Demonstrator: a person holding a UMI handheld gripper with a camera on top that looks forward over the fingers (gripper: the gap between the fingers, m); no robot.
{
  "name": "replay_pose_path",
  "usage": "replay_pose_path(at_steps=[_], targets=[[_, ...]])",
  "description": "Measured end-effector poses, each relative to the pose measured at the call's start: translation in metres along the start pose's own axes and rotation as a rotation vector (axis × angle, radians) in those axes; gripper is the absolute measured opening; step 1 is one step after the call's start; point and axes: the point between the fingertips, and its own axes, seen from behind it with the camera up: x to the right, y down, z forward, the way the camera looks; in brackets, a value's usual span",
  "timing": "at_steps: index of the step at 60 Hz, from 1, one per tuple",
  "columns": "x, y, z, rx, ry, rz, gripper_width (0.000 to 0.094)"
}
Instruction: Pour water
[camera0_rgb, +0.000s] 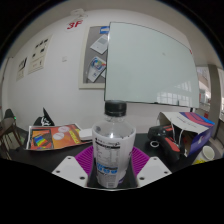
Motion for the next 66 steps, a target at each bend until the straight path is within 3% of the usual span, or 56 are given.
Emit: replay_pose_path(at_steps=[6,15,23,34,42,50,56,66], targets=[[-0.007,-0.001,-0.002,0.011,-0.049,0.002,0.0396],[-0.013,-0.015,-0.017,0.029,-0.096,0.021,0.0386],[-0.01,-0.071,-0.057,0.093,-0.197,0.21,0.0386],[0.015,-0.165,-0.119,0.192,-0.486,0.785,0.0385],[0.068,-0.195,-0.149,0.255,-0.707,1.327,0.0383],[0.14,-0.175,-0.141,0.318,-0.792,1.768,0.0384],[0.184,-0.148,-0.134,0.351,-0.789,2.015,0.0385],[0.215,-0.105,-0.115,0.32,-0.737,2.233,0.0384]])
